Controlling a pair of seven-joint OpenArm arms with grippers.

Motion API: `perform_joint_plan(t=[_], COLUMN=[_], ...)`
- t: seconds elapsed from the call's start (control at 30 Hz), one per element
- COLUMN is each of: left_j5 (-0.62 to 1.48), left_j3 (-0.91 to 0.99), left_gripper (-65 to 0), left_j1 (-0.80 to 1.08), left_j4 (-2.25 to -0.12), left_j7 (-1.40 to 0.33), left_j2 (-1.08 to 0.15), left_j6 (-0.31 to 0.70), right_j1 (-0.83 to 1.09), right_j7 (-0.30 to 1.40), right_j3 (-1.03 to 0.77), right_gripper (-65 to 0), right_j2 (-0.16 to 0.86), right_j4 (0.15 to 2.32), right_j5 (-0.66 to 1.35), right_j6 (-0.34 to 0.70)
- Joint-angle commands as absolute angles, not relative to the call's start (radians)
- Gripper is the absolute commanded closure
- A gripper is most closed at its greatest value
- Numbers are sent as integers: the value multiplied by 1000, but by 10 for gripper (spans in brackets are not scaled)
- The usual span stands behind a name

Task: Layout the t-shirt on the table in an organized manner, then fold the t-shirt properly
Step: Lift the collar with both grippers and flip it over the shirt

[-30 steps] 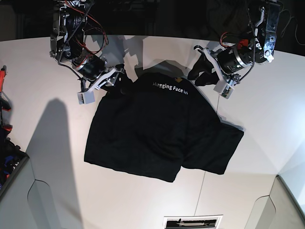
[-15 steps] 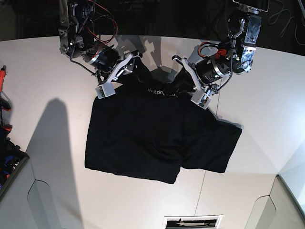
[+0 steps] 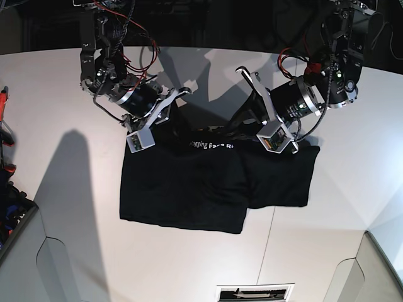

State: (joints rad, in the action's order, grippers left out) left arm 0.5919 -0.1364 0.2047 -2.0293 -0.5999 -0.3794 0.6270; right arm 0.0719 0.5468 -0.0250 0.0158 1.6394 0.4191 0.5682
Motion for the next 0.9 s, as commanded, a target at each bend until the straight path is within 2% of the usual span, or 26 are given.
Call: perform_joint_plan(t=[0.0,0.13,0.27,0.37,0.5,0.53,0.6,0.67,0.73,0.8,0.87], left_j5=[633,685,735,716,761,772,774,774,783,856,992], left_j3=[-131,-131,-131,-132,-147,-162,-203,-250,-293,-329,-350], left_gripper=[0,0,0,0,-4,-43,-117,-154,-171,-190,-215], left_j1=[188,181,121,41,-39,-51,-70,-89,-90,-77,-65], left_j4=[-2100,-2263,-2299,-2228,-2006,-1944,-1819,-1711,-1645,-1631,-1631], left_j7=[-558,-558,-566,-566,-576,-582,-582,-581,-593,-661,-764], left_j2=[-397,-431,-435,-431,-421,-413,-398,-385,-379,-380,-379], left_j6=[640,638,578,561,562,564,566,578,638,690,698], right_j1=[57,59,59,59,59,59,59,59,64,78,92], right_j7=[524,538,543,559,595,617,648,649,655,672,694], right_j3=[-51,-169,-286,-353,-405,-408,-408,-408,-407,-406,-402], right_gripper=[0,0,0,0,0,-12,-173,-296,-338,-338,-338], right_j2=[17,17,20,22,51,60,74,75,74,70,56], right_j4=[1680,1743,1750,1750,1748,1748,1748,1748,1748,1748,1747], right_j5=[430,430,429,429,483,510,553,571,595,634,655], right_j6=[568,565,565,564,564,565,565,565,565,565,566])
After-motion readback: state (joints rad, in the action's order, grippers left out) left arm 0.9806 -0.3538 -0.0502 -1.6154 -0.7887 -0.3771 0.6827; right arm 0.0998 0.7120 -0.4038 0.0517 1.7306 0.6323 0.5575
